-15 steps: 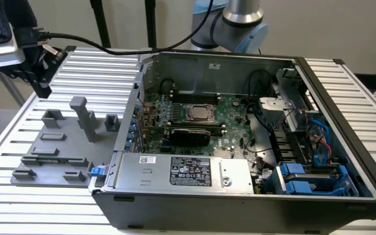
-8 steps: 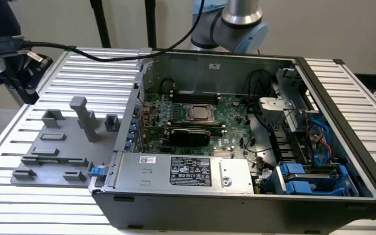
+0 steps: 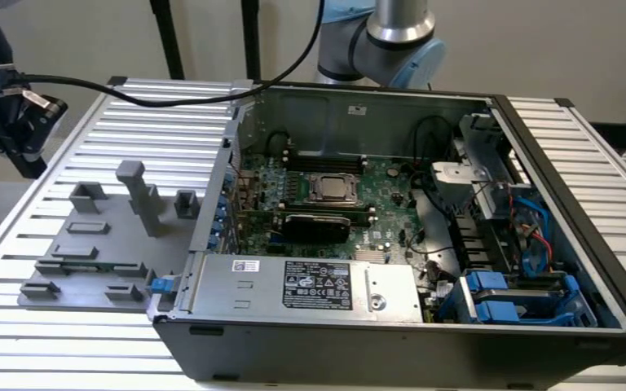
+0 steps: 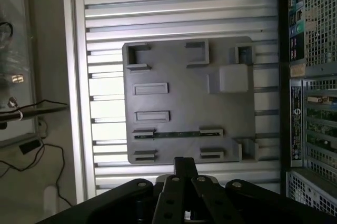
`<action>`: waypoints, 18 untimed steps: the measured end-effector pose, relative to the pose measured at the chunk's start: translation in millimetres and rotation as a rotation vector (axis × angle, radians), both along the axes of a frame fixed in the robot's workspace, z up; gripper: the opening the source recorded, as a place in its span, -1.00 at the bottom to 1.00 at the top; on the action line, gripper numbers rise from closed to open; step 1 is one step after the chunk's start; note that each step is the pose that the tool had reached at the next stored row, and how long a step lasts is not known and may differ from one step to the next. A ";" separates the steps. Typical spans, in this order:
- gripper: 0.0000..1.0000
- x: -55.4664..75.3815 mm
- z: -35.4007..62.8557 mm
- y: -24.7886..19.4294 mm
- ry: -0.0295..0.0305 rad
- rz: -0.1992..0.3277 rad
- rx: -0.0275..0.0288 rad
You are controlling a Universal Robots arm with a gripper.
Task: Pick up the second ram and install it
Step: 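Reach for the second ram, then pick up the second ram and move it above second insertion slot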
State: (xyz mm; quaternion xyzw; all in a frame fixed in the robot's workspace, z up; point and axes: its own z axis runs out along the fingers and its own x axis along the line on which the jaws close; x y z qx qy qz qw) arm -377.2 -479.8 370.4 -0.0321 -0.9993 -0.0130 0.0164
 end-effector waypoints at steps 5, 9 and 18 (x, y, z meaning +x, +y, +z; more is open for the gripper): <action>-0.79 -0.8 -0.4 0.0 0.0009 0.001 -0.0037; -0.79 -0.8 -0.3 0.0 0.0010 0.001 -0.0037; -0.79 -1.4 -0.7 0.0 -0.0008 0.032 -0.0031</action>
